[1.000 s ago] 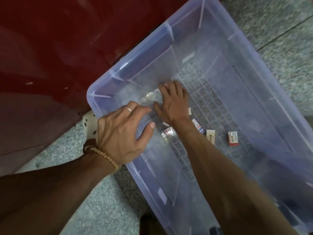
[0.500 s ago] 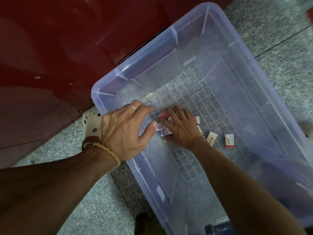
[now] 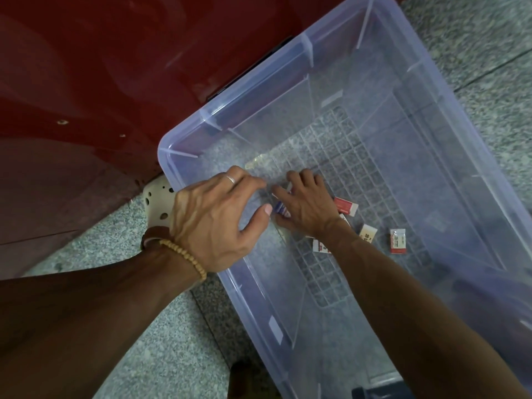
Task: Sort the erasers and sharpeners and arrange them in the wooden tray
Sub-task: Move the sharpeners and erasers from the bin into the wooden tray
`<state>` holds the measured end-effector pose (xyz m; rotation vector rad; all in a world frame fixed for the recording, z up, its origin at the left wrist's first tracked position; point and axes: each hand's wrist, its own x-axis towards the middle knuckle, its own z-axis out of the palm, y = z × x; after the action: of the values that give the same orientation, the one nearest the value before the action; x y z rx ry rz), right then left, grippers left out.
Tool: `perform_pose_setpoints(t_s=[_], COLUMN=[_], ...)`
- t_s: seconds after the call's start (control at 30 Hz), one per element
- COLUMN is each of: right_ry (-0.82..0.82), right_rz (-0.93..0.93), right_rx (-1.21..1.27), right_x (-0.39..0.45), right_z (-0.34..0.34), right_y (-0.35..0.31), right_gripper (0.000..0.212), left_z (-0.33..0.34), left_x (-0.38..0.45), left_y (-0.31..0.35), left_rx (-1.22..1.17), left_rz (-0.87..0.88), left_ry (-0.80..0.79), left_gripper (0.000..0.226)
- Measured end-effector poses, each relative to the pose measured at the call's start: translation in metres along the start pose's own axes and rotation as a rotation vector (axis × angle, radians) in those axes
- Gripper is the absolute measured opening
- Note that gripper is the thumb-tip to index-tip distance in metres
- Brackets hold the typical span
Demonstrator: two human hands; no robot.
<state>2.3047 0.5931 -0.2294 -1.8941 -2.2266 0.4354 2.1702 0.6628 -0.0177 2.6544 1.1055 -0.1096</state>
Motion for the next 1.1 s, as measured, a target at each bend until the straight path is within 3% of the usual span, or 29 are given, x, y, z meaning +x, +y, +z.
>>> perform_pose_setpoints(t_s=[0.13, 0.3, 0.43, 0.57, 0.7, 0.83, 1.1], right_ry=[0.052, -0.026, 0.001, 0.141, 0.316, 0.173, 0.018], right_rz=[0.062, 0.195, 0.325, 0.442, 0.753, 0.943, 0.895], right_rx=[0.120, 0.241, 0.370, 0.463, 0.567, 0.499, 0.163], right_x=[0.004, 0.008, 0.002, -0.013, -0.039, -0.061, -0.077], right_z=[-0.005, -0.015, -0.021, -0.036, -0.054, -0.048, -0.034], right_y=[0.002, 0.002, 0.001, -0.001, 0.002, 0.007, -0.002], right_gripper=[0.040, 0.052, 0.048, 0.052, 0.057, 0.060, 0.083], left_z=[0.000, 0.000, -0.001, 0.000, 0.000, 0.001, 0.002], left_x=[-0.001, -0.001, -0.001, -0.001, -0.001, -0.001, -0.001], left_y=[0.001, 0.001, 0.001, 0.000, 0.000, -0.001, -0.001], left_rx=[-0.017, -0.023, -0.022, -0.051, -0.089, -0.100, -0.122], left_rz=[-0.002, -0.012, -0.006, -0.003, -0.003, 0.002, 0.003], left_ry=[0.010, 0.003, 0.017, 0.030, 0.038, 0.041, 0.053], left_gripper=[0.031, 0.033, 0.032, 0.032, 0.033, 0.035, 0.035])
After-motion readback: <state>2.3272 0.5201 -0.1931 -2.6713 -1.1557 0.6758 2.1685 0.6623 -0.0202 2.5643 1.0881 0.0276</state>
